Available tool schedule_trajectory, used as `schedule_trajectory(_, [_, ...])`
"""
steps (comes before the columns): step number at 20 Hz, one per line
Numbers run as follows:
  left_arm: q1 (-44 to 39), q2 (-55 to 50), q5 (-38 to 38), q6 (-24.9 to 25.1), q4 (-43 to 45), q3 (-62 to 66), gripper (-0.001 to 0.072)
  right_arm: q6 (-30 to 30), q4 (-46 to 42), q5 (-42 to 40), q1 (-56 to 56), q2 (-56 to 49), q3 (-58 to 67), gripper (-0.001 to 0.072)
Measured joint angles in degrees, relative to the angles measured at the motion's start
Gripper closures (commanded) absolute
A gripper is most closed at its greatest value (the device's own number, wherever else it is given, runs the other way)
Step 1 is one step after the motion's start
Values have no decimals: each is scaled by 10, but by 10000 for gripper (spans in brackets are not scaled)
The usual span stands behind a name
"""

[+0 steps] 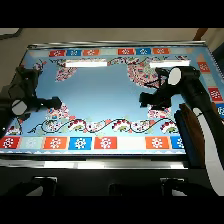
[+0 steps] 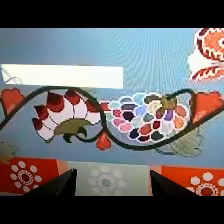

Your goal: Fold the shirts.

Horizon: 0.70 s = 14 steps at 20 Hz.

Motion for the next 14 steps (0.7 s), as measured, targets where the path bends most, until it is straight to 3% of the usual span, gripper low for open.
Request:
schedule_trajectory(4, [113, -138, 5, 3, 9, 170, -10, 0, -1, -14, 0, 0, 0, 145])
schedule_trajectory(8, [264, -322, -90, -27, -23, 379, -9, 1, 0, -21, 0, 0, 0, 146])
schedule_trajectory(10, [330, -395, -121, -44, -63, 434, -10, 5, 3, -23, 0, 0, 0, 146])
schedule_trajectory(14, [401, -482, -105, -42, -151, 475, -10, 16, 6, -25, 0, 0, 0, 146])
